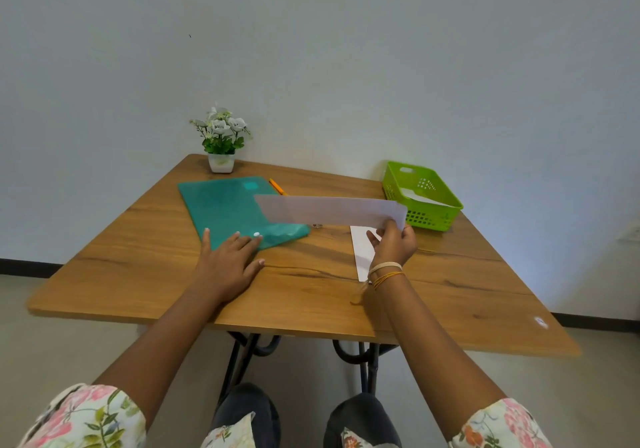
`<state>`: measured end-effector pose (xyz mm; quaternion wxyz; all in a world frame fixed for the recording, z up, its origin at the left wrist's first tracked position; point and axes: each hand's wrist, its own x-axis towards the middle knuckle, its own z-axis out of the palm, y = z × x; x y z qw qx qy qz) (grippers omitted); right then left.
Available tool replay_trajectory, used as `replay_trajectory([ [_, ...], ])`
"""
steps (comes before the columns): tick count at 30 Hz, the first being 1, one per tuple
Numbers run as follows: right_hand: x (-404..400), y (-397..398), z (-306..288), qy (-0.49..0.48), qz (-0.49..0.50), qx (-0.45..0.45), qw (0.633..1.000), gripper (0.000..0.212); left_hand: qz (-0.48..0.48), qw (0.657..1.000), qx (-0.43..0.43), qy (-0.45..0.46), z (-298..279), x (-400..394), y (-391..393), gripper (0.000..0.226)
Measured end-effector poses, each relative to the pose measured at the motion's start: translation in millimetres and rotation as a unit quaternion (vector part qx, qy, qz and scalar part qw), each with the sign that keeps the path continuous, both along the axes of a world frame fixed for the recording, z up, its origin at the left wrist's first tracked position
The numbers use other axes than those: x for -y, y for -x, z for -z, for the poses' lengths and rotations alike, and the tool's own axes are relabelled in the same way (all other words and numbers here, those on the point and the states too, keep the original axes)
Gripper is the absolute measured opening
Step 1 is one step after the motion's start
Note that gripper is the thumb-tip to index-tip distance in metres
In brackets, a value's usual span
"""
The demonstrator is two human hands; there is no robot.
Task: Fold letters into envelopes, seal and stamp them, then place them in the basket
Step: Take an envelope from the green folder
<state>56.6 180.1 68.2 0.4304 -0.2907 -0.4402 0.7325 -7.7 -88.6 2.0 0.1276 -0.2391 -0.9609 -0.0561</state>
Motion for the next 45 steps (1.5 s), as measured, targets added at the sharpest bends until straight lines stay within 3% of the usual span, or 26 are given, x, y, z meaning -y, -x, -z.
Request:
replay_trajectory([
  [7,11,-4,11,-0.056,-0.006,0.011,0.998,0.011,-0.066,0.998,-0.005,0.009,-11,-11,-10,0.056],
  [13,14,-4,6,-0.022,-0.002,-0.01,1.0,0.017,-0.192,0.98,0.045,-0.006,-7,-25,-16,0.068],
  [20,5,-12,6,-0.062,0.036,0.027,0.997,0.012,-0.267,0.958,0.074,-0.07,-4,-20,-15,0.073],
  [24,4,-12,3,-0.047,0.031,0.02,0.998,0.015,-0.169,0.96,-0.063,-0.215,-7,-30,-27,0.049],
  [27,5,-10,-3,-0.006,0.024,-0.013,1.0,0.015,-0.08,0.927,-0.123,-0.346,-22,-42,-37,0.024],
  [29,6,-9,-8,0.013,0.021,-0.039,0.999,0.014,-0.003,0.904,-0.046,-0.424,-28,-51,-37,0.031],
  [30,7,-9,-9,0.013,0.017,-0.05,0.999,0.014,0.046,0.878,0.032,-0.475,-30,-55,-35,0.041],
  [33,13,-11,-7,-0.014,0.005,-0.067,0.998,0.017,0.107,0.742,0.308,-0.585,-45,-64,-30,0.052],
  [37,16,-14,12,-0.066,-0.024,-0.066,0.995,0.023,0.078,0.637,0.431,-0.634,-67,-72,-24,0.056],
  [39,14,-17,28,-0.145,-0.035,-0.034,0.988,0.016,0.052,0.626,0.433,-0.647,-68,-74,-21,0.057],
  [42,14,-22,52,-0.295,-0.075,0.05,0.951,0.009,-0.009,0.662,0.406,-0.63,-58,-79,-14,0.072],
  [45,16,-27,56,-0.376,-0.123,0.138,0.908,0.012,-0.054,0.692,0.392,-0.604,-44,-82,-10,0.079],
])
